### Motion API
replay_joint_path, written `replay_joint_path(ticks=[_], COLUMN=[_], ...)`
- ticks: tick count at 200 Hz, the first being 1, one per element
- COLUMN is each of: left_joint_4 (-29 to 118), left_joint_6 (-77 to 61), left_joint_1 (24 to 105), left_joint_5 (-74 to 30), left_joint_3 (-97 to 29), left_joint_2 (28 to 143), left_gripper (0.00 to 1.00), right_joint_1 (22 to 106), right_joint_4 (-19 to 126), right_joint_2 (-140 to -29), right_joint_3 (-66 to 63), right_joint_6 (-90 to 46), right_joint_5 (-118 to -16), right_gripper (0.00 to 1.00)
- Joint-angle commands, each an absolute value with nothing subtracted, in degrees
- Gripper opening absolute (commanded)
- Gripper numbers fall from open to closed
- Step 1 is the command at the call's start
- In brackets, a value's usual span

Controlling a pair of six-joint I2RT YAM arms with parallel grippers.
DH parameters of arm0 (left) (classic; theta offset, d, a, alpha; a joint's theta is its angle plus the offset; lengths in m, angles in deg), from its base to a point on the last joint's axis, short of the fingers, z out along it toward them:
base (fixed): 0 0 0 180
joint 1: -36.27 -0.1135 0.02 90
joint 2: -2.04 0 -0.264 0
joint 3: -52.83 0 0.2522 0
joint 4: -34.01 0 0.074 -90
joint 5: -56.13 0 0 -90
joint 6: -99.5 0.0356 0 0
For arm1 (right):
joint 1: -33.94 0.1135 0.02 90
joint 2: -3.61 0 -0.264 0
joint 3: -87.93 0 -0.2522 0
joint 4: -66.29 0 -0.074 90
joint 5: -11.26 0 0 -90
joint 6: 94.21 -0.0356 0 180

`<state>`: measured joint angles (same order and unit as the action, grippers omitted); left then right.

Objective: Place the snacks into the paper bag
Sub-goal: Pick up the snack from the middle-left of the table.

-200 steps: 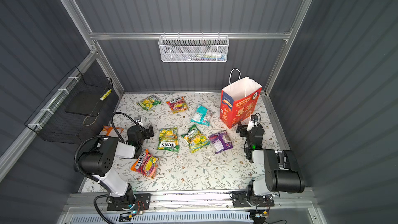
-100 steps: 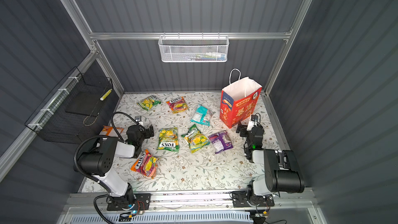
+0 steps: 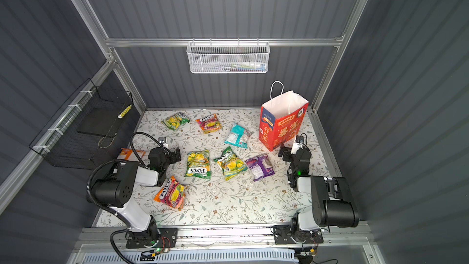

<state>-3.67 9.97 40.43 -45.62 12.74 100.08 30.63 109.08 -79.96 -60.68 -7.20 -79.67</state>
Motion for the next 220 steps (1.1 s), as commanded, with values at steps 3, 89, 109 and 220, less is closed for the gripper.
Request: replay_joint_path(ticks=[3,89,109,220], left_joint_4=[3.5,41.1,49.9,83.5], left_joint_6=[10.9,-13.8,-16.2,-27.3], left_joint_1=[41.6,49.8,50.4,43.5], left_joint_5=[-48.6,-40.3,-30.1,-67.1], left_joint_3=[9.9,-8.3,-14.5,-22.8], left_joint_2=[93.9,87.6,88.7,95.6], left_gripper=[1.00,1.00,1.00,1.00], right_joint_1=[31.3,29.7,29.7,34.3], right_joint_4=[117.3,55.7,45.6,40.0], right_joint_2=[-73.5,-21.2,-25.8,-46.2], right_joint_3=[-66.8,-53.7,-45.4,-33.1], right_joint_6=[-8.9,-38.8,-41.9,-43.6], right_joint_5=[-87.0,-87.9,-83.9,-68.5], right_gripper=[0.99,0.99,0.99,0.99])
